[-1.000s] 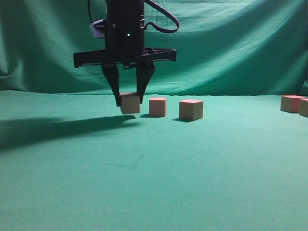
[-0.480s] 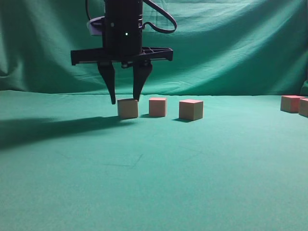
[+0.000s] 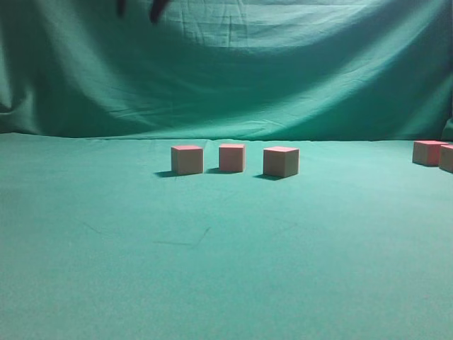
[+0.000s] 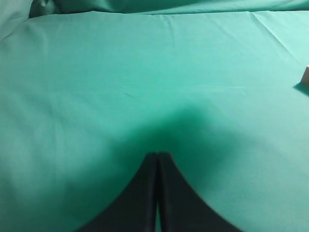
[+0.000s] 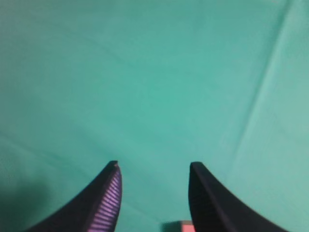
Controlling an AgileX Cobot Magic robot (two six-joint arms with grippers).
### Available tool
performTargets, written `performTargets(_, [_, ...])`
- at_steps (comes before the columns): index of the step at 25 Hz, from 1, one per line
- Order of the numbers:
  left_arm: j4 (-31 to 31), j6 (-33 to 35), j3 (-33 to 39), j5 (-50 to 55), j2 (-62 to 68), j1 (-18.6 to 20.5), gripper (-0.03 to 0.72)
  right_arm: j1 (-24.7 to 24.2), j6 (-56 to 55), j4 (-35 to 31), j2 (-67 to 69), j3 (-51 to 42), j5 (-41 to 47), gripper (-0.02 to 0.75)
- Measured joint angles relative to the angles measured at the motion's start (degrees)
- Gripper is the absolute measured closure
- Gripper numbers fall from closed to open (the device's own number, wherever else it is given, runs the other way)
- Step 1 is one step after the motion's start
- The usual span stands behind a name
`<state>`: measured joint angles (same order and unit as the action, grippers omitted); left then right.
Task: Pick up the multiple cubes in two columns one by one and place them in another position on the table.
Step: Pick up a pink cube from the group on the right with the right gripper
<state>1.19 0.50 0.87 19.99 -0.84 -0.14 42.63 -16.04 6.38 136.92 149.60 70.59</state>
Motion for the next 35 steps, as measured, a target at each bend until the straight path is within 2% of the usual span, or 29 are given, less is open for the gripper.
performTargets(3, [0.0, 0.0, 0.0, 0.0, 0.0, 0.0, 0.688, 0.0, 2.4, -4.8, -0.8, 7.0, 1.3, 0.429])
performTargets(6, [0.0, 0.0, 0.0, 0.0, 0.0, 0.0, 0.688, 0.0, 3.6, -7.8, -2.8, 9.9, 2.0, 0.429])
performTargets(18, [0.0, 0.0, 0.0, 0.0, 0.0, 0.0, 0.688, 0.0, 4.8, -7.8, -25.2, 7.7, 2.8, 0.429])
performTargets(23, [0.0, 0.0, 0.0, 0.0, 0.0, 0.0, 0.688, 0.0, 4.5, -2.2, -38.6, -4.7, 2.8, 0.429])
performTargets(35, [0.0, 0.0, 0.0, 0.0, 0.0, 0.0, 0.688, 0.0, -8.7, 16.5, -66.3, -49.2, 2.9, 0.429])
